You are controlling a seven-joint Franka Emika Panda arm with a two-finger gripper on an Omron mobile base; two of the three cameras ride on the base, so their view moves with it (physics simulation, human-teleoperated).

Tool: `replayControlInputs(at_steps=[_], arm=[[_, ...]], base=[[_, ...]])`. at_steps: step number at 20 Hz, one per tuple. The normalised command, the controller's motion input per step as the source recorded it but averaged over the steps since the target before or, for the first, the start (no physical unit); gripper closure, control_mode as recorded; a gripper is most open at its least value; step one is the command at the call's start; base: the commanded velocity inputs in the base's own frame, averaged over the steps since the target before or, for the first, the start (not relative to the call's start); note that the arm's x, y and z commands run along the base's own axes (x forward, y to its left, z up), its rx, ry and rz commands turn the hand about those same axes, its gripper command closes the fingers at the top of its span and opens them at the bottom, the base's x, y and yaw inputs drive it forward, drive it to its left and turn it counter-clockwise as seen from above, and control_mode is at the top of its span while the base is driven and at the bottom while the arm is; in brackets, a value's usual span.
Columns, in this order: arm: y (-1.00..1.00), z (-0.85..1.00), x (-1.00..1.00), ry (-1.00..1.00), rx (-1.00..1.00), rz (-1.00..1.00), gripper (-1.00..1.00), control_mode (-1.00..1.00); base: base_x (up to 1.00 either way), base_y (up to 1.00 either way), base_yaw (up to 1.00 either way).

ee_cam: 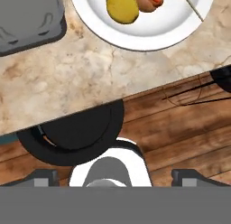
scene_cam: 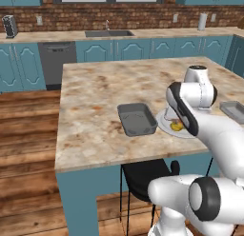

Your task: Place one cooked food and one vegetable from the large plate to each tupperware container.

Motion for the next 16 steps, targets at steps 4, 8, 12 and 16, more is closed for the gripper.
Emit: replayControlInputs(at_steps=[4, 8, 12, 16], arm=[[-0.52, -0.37, 0.36, 0.05, 0.0, -0.2, -1.0, -1.0], [-0.21, -0.34, 0.51, 0.01, 0.0, -0.16, -1.0, -1.0], [-0.01, -0.45, 0.5, 0.0, 0.0, -0.03, -1.0, -1.0], [-0.23, -0.59, 0.44, -0.01, 0.0, 0.0, -1.0, -1.0]], base=[[0.0, 0.0, 0.0], [0.0, 0.0, 0.0], [0.0, 0.0, 0.0], [0.0, 0.0, 0.0]])
